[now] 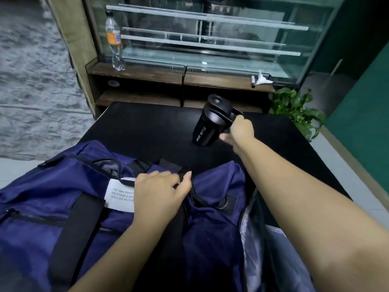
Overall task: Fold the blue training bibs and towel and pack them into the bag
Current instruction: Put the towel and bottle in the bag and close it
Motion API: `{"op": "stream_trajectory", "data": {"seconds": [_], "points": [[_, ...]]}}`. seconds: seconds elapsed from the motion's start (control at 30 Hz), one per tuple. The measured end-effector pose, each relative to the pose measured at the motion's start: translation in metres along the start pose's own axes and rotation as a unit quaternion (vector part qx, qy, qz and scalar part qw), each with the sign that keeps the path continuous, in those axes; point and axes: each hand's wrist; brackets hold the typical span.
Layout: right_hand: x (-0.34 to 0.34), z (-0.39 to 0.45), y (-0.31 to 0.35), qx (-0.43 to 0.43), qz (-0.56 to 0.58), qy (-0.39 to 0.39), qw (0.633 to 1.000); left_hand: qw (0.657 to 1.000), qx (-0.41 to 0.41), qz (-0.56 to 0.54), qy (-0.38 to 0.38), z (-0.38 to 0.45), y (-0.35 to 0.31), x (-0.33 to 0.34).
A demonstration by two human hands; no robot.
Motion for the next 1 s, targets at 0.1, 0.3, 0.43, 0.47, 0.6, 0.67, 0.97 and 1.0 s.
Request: {"op": "stream_trajectory", "data": {"seconds": [0.1,0.3,0.43,0.47,0.6,0.67,0.97,1.0], "points": [[-0.044,-0.013,-0.011,0.005,0.03,-0.053,0.998,0.999,-0.003,-0.019,0.04,0.002,-0.001,-0.008],[-0.126,-0.06,-0.033,0.0,0.111,-0.091,0.99,0.989,0.108,0.019,0.103,0.029,-0.025,-0.041],[-0.17,-0.09,-0.036,-0.028,0.117,-0.124,0.985,0.992,0.094,0.005,0.082,0.031,-0.064,-0.061],[-0.18,-0.097,-0.038,-0.041,0.101,-0.132,0.985,0.989,0.111,-0.011,0.098,0.027,-0.079,-0.064],[-0.214,-0.116,-0.052,-0.088,0.057,-0.165,0.981,0.949,0.09,0.092,0.287,-0.012,-0.131,-0.059],[-0.231,-0.123,-0.056,-0.113,0.023,-0.186,0.976,0.919,0.058,0.197,0.337,-0.03,-0.14,-0.054],[-0.282,-0.136,-0.075,-0.167,-0.116,-0.112,0.973,0.89,0.068,0.283,0.352,-0.052,-0.143,-0.05],[-0.284,-0.135,-0.075,-0.157,-0.13,-0.1,0.974,0.89,0.073,0.275,0.355,-0.052,-0.143,-0.051]]}}
Point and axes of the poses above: each hand's wrist, its own z-axis towards the middle knuckle, its own x-axis out of the palm, y = z × x, and after that the axes turned 8 degrees about -y, right-handed
